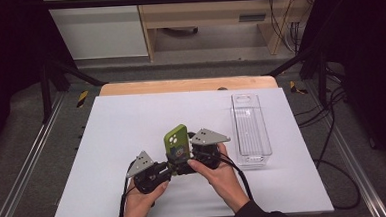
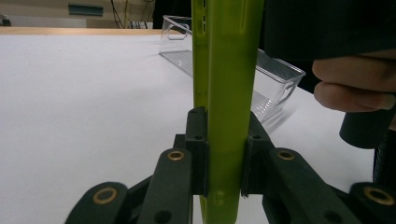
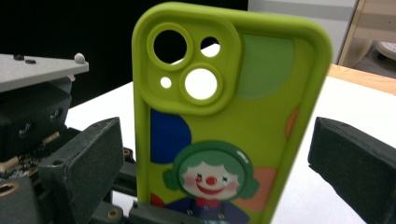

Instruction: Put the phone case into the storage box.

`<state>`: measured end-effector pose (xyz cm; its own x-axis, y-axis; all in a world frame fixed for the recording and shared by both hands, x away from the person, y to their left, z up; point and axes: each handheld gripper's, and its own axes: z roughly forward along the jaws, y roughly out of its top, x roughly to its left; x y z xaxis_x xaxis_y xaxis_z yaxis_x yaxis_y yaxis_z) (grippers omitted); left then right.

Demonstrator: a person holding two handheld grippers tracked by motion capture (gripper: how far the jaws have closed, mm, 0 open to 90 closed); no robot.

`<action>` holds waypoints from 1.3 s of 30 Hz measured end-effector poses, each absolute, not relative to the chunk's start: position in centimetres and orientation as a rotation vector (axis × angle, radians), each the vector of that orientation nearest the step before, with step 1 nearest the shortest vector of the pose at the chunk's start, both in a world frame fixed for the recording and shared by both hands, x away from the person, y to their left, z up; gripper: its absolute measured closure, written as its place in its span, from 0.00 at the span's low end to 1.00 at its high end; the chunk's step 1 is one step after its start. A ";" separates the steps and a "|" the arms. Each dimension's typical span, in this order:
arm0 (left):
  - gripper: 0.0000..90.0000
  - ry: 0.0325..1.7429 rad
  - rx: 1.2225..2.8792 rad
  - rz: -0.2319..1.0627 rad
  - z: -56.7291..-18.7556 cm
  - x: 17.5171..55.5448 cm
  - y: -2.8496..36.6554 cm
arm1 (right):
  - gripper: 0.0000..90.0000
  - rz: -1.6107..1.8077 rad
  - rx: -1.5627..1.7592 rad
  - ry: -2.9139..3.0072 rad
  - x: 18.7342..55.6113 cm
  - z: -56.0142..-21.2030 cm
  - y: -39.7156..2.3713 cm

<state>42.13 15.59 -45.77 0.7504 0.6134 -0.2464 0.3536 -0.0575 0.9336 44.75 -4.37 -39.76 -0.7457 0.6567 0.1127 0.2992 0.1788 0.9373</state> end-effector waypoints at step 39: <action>0.85 0.766 1.680 0.230 -45.9 41.9 14.9 | 0.09 1.644 0.939 2.033 45.4 -39.1 -4.2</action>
<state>41.93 14.95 -45.95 0.7625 0.5964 -0.2507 0.3593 -0.0682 0.9307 45.36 -4.25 -39.11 -0.7137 0.6888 0.1273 0.2687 0.1013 0.9579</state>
